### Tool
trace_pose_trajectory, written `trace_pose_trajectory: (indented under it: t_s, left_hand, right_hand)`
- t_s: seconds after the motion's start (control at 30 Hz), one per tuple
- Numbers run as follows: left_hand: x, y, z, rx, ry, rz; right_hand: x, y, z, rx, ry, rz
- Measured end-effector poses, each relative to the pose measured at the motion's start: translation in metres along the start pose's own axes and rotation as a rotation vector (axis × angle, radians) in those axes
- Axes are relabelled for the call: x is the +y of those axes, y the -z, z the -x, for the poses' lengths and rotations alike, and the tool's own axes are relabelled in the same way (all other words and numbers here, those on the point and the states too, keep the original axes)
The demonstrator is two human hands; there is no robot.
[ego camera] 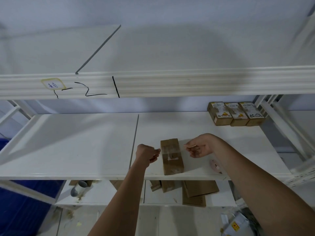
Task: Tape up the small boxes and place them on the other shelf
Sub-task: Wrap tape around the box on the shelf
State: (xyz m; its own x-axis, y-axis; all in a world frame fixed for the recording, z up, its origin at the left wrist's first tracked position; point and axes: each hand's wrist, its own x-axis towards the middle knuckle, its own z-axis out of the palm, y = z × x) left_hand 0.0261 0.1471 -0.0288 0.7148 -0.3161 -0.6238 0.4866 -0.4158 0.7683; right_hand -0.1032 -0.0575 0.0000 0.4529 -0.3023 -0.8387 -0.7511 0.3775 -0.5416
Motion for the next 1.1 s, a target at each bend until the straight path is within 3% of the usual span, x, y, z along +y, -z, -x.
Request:
trace_pose_trajectory:
  t_s: [0.23, 0.47, 0.7, 0.9, 1.1]
  left_hand:
    - [-0.005, 0.001, -0.001, -0.010, 0.075, 0.094]
    - [-0.012, 0.002, 0.001, -0.062, 0.159, 0.176]
    - [-0.021, -0.001, -0.010, 0.075, 0.118, 0.083]
    - [-0.027, 0.001, -0.016, 0.088, 0.108, 0.066]
    - [-0.030, -0.001, -0.021, 0.097, 0.084, 0.038]
  right_hand:
    - [0.005, -0.001, -0.003, 0.024, 0.044, -0.060]
    - [0.013, -0.003, -0.010, 0.079, 0.208, -0.057]
    - [0.020, -0.013, -0.015, 0.231, 0.319, 0.040]
    - [0.023, -0.022, -0.024, 0.357, 0.356, 0.114]
    - [0.025, -0.022, -0.028, 0.385, 0.355, 0.140]
